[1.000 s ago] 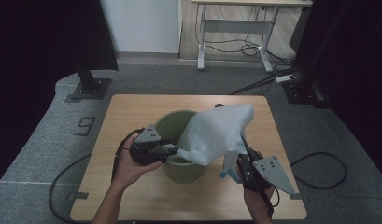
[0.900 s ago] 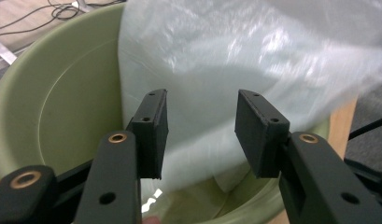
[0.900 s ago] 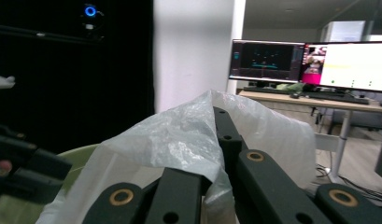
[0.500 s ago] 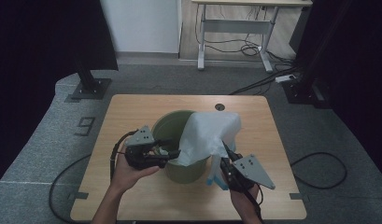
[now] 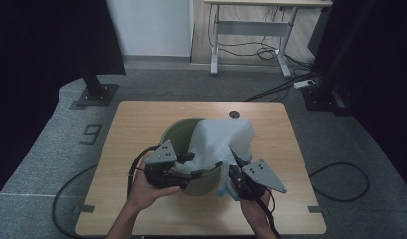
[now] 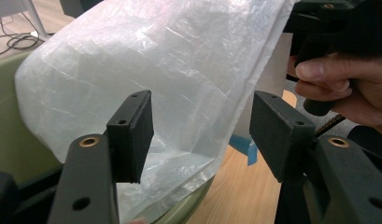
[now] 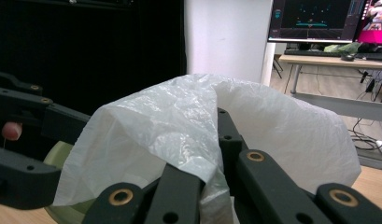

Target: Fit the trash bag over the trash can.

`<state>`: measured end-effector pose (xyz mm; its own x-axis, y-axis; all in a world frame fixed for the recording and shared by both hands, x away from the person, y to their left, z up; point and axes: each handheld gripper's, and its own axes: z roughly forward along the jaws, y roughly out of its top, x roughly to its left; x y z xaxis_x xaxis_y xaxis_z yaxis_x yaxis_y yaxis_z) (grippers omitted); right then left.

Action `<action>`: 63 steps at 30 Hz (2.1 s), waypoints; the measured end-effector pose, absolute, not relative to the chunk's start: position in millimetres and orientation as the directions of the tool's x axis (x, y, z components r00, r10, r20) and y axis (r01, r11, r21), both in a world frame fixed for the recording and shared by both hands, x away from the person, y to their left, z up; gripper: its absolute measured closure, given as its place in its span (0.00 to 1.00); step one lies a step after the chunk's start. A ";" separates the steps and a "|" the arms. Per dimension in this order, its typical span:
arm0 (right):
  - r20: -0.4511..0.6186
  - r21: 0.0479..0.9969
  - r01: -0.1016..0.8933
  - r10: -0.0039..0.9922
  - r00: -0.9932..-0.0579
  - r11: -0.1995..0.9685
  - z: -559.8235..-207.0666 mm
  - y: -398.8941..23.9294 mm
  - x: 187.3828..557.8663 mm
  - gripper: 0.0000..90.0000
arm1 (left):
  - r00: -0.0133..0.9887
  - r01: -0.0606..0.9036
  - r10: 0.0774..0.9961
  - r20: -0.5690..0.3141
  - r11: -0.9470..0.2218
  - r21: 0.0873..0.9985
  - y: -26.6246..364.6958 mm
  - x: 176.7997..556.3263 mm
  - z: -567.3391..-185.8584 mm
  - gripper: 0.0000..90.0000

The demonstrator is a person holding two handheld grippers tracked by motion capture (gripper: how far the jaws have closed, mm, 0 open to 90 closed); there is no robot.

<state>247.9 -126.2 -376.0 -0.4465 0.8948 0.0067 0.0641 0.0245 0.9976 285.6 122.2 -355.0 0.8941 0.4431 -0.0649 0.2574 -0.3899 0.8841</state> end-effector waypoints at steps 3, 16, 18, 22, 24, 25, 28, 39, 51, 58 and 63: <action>0.014 0.997 0.070 0.895 -0.445 0.019 -376.5 -127.2 248.7 0.98 | 0.893 0.256 0.446 -0.063 -0.386 0.886 120.0 285.0 -357.5 0.44; 0.000 0.998 0.056 0.881 -0.473 0.030 -381.7 -129.1 242.4 0.96 | 0.851 0.292 0.522 -0.053 -0.387 0.875 103.7 291.7 -366.8 0.71; 0.008 0.998 0.059 0.876 -0.482 0.023 -382.5 -130.7 242.3 0.95 | 0.854 0.303 0.515 -0.070 -0.384 0.872 104.5 293.9 -367.6 0.79; 0.018 0.998 0.063 0.861 -0.508 0.016 -385.3 -133.7 241.8 0.87 | 0.867 0.341 0.481 -0.132 -0.379 0.860 106.4 302.5 -369.7 0.93; 0.015 0.998 0.054 0.836 -0.549 0.017 -387.7 -136.5 237.5 0.73 | 0.858 0.352 0.494 -0.140 -0.366 0.861 109.5 304.8 -370.2 0.98; 0.007 0.999 0.044 0.823 -0.568 0.022 -388.6 -138.1 233.9 0.62 | 0.852 0.358 0.502 -0.147 -0.354 0.864 112.4 306.2 -370.2 0.99; -0.016 0.999 0.021 0.809 -0.588 0.035 -391.3 -143.9 220.7 0.47 | 0.830 0.382 0.529 -0.178 -0.306 0.872 123.4 309.9 -368.9 1.00; 0.105 0.995 0.073 0.728 -0.678 -0.075 -411.1 -184.1 191.5 0.35 | 0.742 0.434 0.633 -0.221 -0.202 0.878 160.0 316.5 -360.2 1.00; 0.119 0.986 0.163 0.839 -0.530 -0.037 -458.2 -210.2 234.3 0.29 | 0.702 0.464 0.661 -0.264 -0.144 0.874 190.5 324.8 -365.1 1.00; 0.159 0.978 0.205 0.796 -0.585 -0.044 -477.8 -200.4 255.7 0.28 | 0.695 0.474 0.667 -0.269 -0.145 0.868 194.2 327.9 -370.2 1.00; 0.139 0.977 0.211 0.782 -0.608 -0.010 -484.3 -191.7 256.2 0.48 | 0.699 0.474 0.664 -0.266 -0.151 0.868 194.9 328.1 -371.1 1.00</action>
